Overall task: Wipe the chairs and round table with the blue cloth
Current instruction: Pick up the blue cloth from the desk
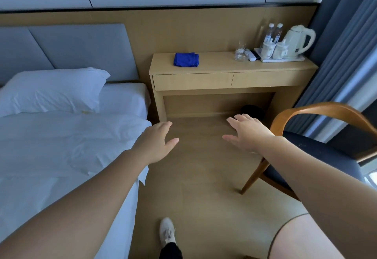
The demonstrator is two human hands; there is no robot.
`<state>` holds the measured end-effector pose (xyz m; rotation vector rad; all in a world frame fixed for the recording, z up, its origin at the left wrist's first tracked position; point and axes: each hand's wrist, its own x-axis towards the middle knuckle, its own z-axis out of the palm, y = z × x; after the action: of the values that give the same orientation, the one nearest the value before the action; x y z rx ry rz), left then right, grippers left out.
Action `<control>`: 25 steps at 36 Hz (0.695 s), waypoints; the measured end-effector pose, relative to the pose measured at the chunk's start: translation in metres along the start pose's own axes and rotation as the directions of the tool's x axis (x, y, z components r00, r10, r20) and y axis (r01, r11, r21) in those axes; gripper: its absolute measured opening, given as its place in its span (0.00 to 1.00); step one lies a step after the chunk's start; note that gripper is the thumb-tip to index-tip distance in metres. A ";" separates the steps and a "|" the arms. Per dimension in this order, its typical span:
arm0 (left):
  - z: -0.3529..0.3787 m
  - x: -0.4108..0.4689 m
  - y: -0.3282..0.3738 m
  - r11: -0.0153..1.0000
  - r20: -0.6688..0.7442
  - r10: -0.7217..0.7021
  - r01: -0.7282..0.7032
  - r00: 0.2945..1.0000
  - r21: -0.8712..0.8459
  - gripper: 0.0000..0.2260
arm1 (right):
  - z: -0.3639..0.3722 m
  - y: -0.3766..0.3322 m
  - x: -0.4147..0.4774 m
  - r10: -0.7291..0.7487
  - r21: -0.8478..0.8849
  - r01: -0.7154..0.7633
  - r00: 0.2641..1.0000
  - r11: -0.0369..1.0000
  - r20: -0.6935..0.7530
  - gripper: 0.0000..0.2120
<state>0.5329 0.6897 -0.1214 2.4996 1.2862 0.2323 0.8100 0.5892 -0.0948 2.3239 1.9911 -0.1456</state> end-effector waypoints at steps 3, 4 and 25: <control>0.002 0.027 -0.015 1.000 0.007 0.006 -0.006 1.000 0.003 0.29 | 0.003 0.000 0.030 0.004 0.002 -0.004 1.000 1.000 0.012 0.32; 0.002 0.038 -0.021 1.000 0.014 0.009 -0.009 1.000 0.005 0.29 | 0.004 -0.001 0.041 0.008 0.003 -0.008 1.000 1.000 0.015 0.32; -0.032 0.265 -0.145 0.994 0.087 0.106 -0.107 0.991 0.005 0.28 | -0.011 -0.022 0.269 0.135 0.110 -0.138 0.990 0.984 0.037 0.33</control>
<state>0.5675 0.9905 -0.1433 2.5597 1.1245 0.1402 0.8290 0.8580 -0.1167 2.5016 1.8482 -0.2876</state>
